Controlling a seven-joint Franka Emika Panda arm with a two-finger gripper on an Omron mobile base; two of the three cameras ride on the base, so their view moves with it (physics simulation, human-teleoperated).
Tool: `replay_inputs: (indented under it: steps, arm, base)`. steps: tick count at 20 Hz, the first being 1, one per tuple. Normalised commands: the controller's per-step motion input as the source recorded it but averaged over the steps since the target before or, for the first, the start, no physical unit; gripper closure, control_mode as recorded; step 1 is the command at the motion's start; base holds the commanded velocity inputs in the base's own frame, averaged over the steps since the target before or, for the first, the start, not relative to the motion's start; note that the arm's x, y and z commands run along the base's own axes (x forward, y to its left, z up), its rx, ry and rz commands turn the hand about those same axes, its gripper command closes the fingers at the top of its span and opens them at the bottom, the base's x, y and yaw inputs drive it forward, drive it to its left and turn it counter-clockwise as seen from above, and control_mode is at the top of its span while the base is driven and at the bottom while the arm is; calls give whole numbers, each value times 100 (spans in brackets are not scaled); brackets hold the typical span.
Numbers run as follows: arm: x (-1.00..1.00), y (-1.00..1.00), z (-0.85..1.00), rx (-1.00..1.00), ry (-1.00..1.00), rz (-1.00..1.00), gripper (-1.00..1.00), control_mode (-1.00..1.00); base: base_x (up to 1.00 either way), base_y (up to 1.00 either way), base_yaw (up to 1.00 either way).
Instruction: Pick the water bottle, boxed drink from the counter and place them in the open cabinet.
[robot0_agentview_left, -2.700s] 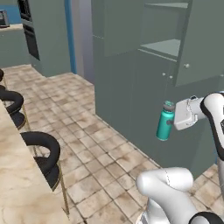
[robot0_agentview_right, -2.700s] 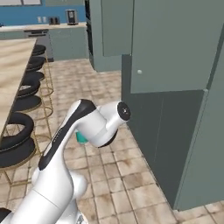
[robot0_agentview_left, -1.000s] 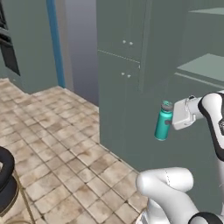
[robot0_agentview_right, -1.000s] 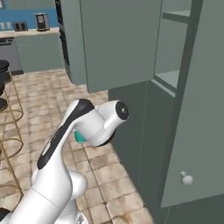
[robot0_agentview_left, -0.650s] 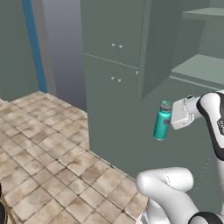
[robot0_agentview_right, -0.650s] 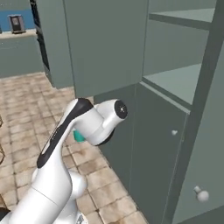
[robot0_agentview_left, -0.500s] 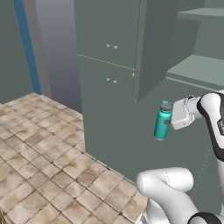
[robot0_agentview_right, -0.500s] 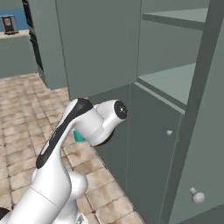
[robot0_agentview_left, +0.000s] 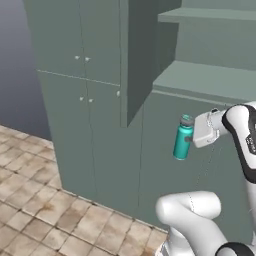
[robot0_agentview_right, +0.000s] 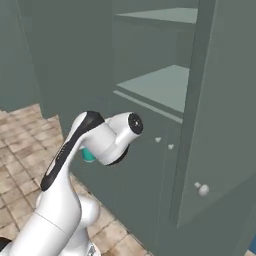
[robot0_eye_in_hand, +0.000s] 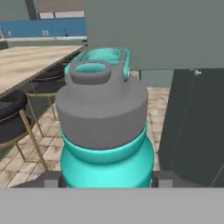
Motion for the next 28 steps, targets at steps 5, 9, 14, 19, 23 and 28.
replay_inputs:
  steps: [5, 9, 14, 19, 23, 28]
  arm:
    - [0, 0, 0, 0, 0, 0, 100, 100]
    - [0, 0, 0, 0, 0, 0, 100, 100]
    - [0, 0, 0, 0, 0, 0, 100, 100]
    - [0, 0, 0, 0, 0, 0, 100, 100]
    - [0, 0, 0, 0, 0, 0, 100, 100]
    - [0, 0, 0, 0, 0, 0, 100, 100]
  base:
    - [35, 0, -52]
    - [54, 7, -38]
    - [58, 8, -32]
    - [67, 31, -25]
    - [71, 28, -29]
    - [63, 17, -37]
